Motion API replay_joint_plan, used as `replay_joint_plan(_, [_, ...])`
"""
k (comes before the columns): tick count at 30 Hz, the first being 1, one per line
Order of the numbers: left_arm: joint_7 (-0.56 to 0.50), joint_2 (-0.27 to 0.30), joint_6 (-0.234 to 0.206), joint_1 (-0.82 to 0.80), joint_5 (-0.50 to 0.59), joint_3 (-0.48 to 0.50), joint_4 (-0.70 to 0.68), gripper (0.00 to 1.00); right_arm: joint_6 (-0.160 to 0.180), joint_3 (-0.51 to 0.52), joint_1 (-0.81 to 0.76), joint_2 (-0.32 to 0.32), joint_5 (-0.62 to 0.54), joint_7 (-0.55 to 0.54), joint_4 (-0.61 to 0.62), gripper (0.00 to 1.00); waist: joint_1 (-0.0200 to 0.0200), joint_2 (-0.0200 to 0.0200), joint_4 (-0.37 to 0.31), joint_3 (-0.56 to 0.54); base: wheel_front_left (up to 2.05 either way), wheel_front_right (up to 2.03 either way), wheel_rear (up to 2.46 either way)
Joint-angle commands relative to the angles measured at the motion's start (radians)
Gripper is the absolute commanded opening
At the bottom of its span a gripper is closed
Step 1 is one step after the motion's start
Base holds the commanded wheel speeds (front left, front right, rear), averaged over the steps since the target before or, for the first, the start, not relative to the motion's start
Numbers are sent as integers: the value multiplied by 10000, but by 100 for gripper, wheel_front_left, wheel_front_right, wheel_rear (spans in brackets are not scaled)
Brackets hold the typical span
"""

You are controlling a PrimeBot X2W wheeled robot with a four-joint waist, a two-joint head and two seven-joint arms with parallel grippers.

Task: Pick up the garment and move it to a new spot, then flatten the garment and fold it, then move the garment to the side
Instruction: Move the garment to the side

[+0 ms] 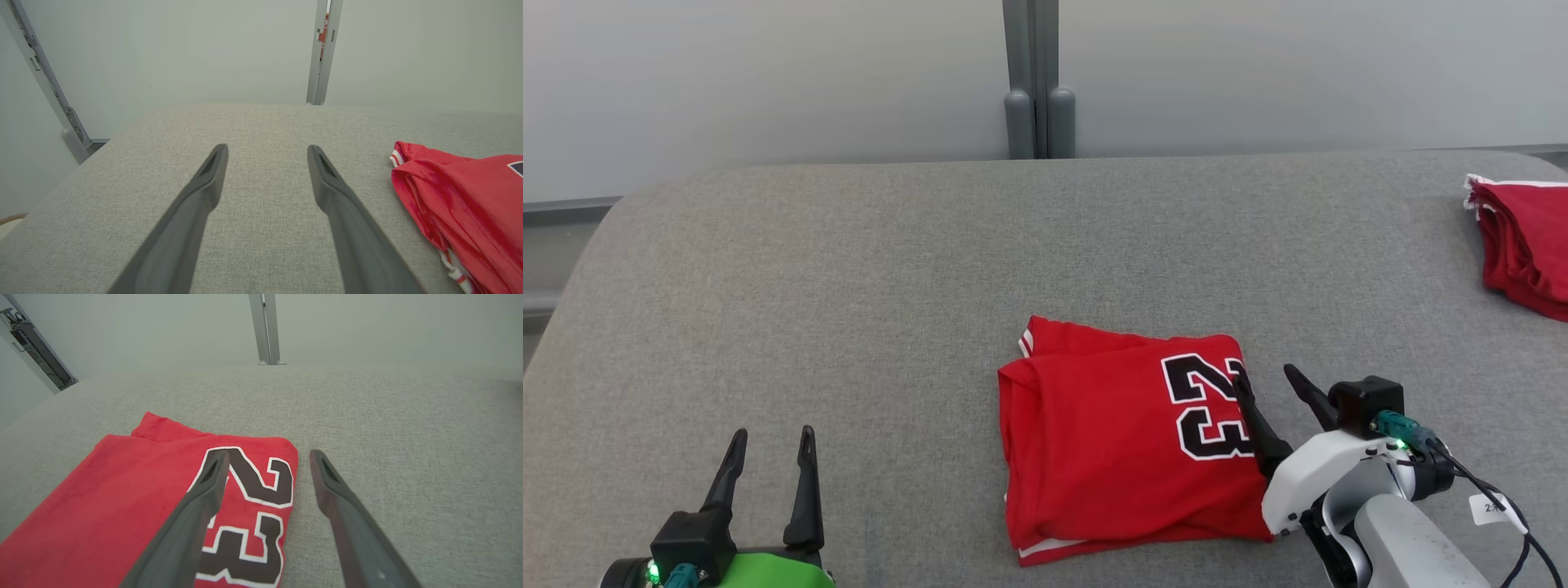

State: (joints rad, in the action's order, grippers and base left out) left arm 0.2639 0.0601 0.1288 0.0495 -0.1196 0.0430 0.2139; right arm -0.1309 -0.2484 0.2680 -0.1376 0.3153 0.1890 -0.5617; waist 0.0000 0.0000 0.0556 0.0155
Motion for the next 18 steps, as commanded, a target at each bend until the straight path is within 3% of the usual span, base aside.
replay_joint_plan(1, [0, 6, 24, -182, -27, 10, 14, 100, 7, -31, 167, 29, 117, 6, -268, 100, 0, 0, 98, 167, 0, 0, 0])
replay_joint_plan(15, [-1, -11, 27, -445, -44, 12, 90, 100, 7, -642, 725, 468, 466, 267, -3033, 100, 0, 0, 190, 403, 0, 0, 0])
replay_joint_plan(17, [-2, -16, 27, -449, -49, 7, 110, 100, 7, -798, 815, 518, 626, 279, -3251, 35, 0, 0, 183, 400, 0, 0, 0])
replay_joint_plan(18, [-1, -17, 27, -453, -51, 3, 117, 100, 7, -851, 868, 533, 692, 291, -3326, 7, 0, 0, 183, 399, 0, 0, 0])
